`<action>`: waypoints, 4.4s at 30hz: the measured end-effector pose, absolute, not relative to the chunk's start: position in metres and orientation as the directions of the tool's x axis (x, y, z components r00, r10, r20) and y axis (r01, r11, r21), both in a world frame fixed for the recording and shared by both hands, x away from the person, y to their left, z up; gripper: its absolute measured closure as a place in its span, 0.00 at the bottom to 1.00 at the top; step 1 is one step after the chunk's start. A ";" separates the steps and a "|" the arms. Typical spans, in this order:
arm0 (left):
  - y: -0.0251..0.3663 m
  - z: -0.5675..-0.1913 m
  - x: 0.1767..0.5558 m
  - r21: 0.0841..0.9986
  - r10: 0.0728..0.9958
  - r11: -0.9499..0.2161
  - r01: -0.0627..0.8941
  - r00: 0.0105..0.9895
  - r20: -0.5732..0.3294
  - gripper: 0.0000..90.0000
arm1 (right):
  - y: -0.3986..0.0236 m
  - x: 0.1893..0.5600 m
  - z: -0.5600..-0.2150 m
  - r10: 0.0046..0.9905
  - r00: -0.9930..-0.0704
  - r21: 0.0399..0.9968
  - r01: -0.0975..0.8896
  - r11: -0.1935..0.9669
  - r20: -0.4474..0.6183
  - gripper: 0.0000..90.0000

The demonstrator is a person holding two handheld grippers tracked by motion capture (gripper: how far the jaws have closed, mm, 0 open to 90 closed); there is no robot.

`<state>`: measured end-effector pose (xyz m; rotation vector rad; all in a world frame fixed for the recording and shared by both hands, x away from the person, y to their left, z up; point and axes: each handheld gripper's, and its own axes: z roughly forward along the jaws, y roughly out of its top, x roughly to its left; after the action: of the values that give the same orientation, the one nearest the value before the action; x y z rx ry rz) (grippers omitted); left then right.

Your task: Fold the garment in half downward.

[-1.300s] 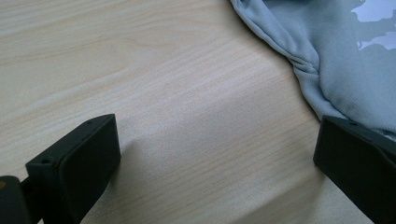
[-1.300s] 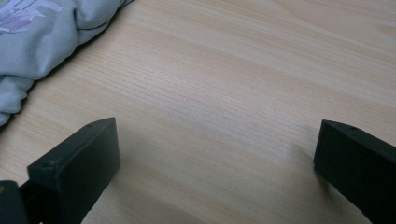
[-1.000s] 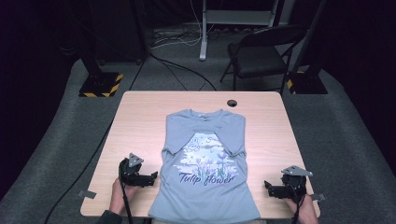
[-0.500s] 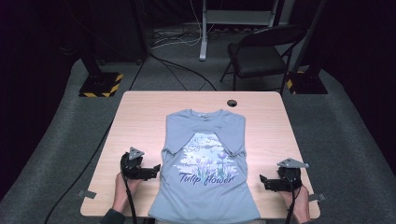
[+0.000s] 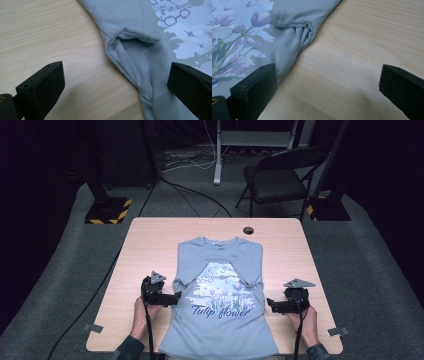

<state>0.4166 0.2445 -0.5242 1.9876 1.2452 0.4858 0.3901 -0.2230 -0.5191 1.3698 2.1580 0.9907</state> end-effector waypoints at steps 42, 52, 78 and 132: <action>0.232 -0.532 0.441 0.706 0.886 -0.334 0.625 0.463 0.010 0.01 | -0.200 0.428 -0.529 0.889 -0.457 0.690 0.641 0.335 -0.007 0.03; 0.232 -0.532 0.436 0.699 0.882 -0.344 0.626 0.472 0.011 0.01 | -0.199 0.423 -0.528 0.884 -0.467 0.677 0.648 0.348 -0.007 0.03; 0.231 -0.531 0.414 0.688 0.872 -0.378 0.620 0.488 0.040 0.01 | -0.196 0.407 -0.526 0.877 -0.480 0.653 0.657 0.377 -0.024 0.03; 0.233 -0.530 0.382 0.673 0.857 -0.411 0.616 0.513 0.053 0.01 | -0.191 0.373 -0.524 0.859 -0.506 0.632 0.641 0.435 -0.079 0.03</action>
<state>0.3817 0.2333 -0.5300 2.1634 1.1966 0.5294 0.3728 -0.1915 -0.5237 1.2741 2.3026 0.7648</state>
